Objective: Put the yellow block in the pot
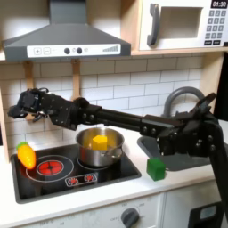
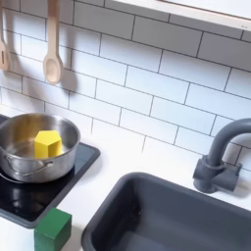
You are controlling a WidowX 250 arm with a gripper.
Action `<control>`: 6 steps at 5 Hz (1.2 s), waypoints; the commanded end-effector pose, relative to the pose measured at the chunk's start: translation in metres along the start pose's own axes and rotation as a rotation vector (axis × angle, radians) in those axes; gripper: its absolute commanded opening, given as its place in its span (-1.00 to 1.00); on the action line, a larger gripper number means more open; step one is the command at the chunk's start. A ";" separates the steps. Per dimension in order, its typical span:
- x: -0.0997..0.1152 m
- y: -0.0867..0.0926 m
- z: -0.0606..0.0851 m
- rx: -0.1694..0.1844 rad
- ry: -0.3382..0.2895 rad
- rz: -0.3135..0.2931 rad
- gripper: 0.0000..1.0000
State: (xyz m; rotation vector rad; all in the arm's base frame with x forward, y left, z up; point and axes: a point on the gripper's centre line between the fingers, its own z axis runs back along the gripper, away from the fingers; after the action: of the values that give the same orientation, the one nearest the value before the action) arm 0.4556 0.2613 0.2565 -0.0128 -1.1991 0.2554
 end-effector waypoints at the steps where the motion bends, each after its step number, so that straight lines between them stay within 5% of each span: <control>1: -0.001 0.000 0.000 0.001 0.003 -0.002 1.00; 2: 0.004 -0.020 0.002 -0.082 -0.042 -0.006 1.00; 3: 0.007 -0.021 0.007 -0.094 -0.072 0.000 1.00; 6: 0.039 -0.014 0.007 -0.056 -0.162 -0.011 1.00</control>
State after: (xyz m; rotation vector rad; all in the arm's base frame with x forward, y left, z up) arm 0.4644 0.2572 0.2905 -0.0435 -1.3559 0.2334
